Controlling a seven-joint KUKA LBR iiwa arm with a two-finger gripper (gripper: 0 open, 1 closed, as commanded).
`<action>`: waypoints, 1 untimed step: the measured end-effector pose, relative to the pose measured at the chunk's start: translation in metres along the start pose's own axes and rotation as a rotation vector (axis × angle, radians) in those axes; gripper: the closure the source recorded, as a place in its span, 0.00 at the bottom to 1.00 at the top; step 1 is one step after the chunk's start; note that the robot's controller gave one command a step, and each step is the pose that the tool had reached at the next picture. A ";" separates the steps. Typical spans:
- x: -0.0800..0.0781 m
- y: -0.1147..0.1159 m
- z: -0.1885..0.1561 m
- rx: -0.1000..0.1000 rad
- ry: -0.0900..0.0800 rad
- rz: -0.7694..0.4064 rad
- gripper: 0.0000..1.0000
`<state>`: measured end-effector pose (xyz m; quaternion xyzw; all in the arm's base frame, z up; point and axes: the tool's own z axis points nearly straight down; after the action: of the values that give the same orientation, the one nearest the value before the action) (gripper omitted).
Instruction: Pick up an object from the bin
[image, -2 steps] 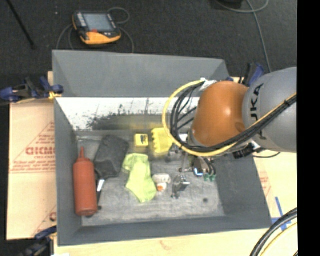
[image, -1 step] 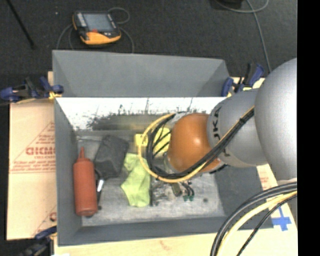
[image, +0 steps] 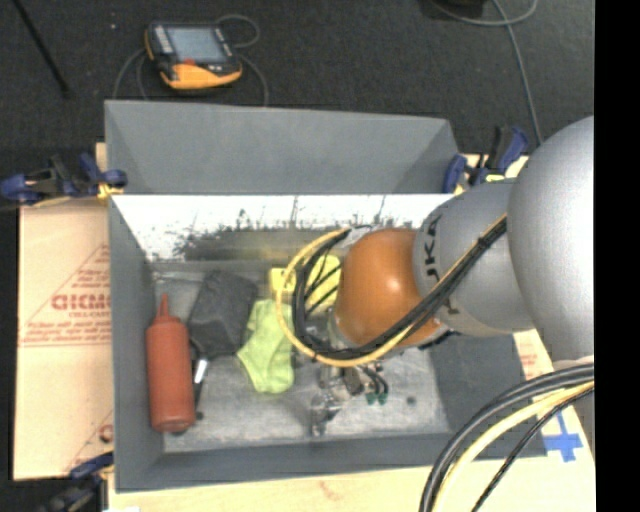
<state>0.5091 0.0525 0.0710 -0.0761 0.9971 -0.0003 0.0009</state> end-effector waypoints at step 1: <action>0.000 0.000 0.000 0.000 0.000 0.000 0.00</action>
Offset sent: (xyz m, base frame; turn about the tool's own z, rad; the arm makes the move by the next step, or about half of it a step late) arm 0.0627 0.0260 -0.0010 -0.2470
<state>0.5091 0.0525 0.0710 -0.0759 0.9971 -0.0003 0.0009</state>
